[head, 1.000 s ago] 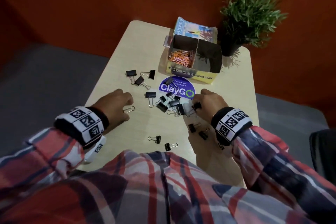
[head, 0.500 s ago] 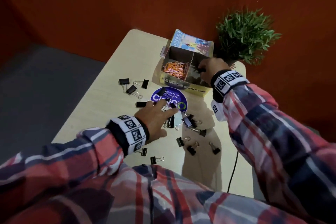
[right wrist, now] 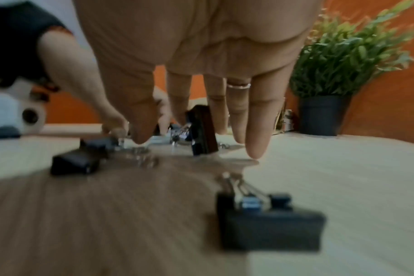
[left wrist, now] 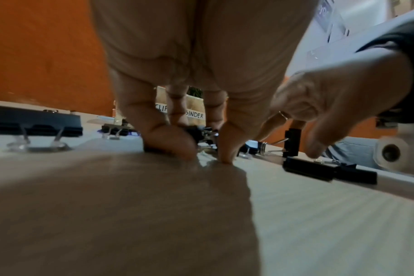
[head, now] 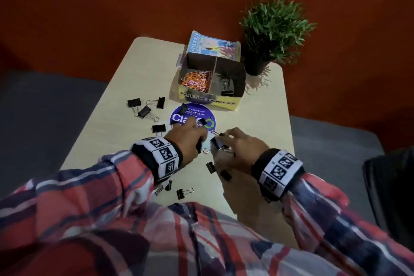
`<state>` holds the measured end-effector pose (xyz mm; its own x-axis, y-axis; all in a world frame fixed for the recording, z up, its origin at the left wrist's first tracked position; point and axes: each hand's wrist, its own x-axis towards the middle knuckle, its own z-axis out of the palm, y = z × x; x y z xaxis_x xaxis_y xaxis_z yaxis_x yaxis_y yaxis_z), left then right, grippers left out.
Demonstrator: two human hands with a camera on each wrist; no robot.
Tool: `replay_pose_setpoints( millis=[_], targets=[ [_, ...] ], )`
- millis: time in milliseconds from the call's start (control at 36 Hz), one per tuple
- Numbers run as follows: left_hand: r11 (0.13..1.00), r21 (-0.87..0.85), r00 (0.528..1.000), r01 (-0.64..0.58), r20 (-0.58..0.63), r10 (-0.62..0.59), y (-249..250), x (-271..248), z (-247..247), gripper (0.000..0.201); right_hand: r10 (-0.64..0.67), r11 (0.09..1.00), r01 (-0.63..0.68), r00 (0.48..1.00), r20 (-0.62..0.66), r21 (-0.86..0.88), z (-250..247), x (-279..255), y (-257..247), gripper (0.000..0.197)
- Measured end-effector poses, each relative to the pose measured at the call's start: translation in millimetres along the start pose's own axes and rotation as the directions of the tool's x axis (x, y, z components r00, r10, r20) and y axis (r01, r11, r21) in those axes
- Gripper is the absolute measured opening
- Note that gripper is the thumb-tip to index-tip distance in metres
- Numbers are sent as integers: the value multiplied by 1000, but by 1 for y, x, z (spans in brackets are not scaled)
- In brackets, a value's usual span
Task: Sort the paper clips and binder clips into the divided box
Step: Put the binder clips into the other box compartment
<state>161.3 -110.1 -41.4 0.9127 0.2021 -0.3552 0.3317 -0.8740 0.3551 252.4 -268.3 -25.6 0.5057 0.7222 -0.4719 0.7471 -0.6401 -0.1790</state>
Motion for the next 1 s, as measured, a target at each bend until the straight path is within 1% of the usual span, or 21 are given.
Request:
replay_pose_setpoints(
  millis=[111,167,250,333,417,444,528,583,639,750,833,917,944,1000],
  targets=[
    [999,-36,1000,-24,5,24,-4,0,-5,39,5,993,-7,1000,-19,-115,8,6,-9,57],
    [997,-77,1000,-26,3,26,-8,0,-10,40,-17,992,16,1000,-9,-128,7,9,-12,55],
    [988,-152,1000,-23,-13,22,-13,2,-21,39,-79,979,80,997,15,-188,7,12,-16,43],
    [976,-209,998,-65,-22,62,-9,7,-43,37,-47,979,48,999,8,-200,8,12,-18,37],
    [940,-323,994,-105,-53,93,7,18,-72,34,-33,982,29,999,-16,-187,9,11,-21,37],
    [937,-326,992,-124,-72,107,13,25,-81,34,-36,981,32,999,-20,-190,9,11,-22,37],
    [950,-264,981,-164,-140,130,28,53,-104,34,-49,979,45,999,-14,-199,10,11,-27,41],
    [953,-245,977,-178,-163,140,38,71,-113,33,-62,974,59,998,-8,-219,11,12,-30,37],
    [964,-192,973,-182,-180,147,47,89,-117,33,-79,971,76,997,-4,-226,10,12,-31,31],
    [982,-65,975,-178,-148,167,57,116,-110,36,-63,977,62,998,2,-202,7,11,-28,29],
    [989,9,982,-147,-115,147,57,127,-99,46,-57,984,53,998,-22,-173,5,10,-25,30],
    [986,-4,979,-168,-122,166,51,129,-99,56,-51,991,42,996,-70,-130,4,10,-21,30],
    [983,-28,973,-180,-149,174,47,127,-101,54,-38,994,28,995,-90,-108,3,9,-19,29],
    [981,-81,962,-178,-226,156,37,118,-109,45,-4,1000,-1,991,-137,-31,1,9,-15,29]
  ],
)
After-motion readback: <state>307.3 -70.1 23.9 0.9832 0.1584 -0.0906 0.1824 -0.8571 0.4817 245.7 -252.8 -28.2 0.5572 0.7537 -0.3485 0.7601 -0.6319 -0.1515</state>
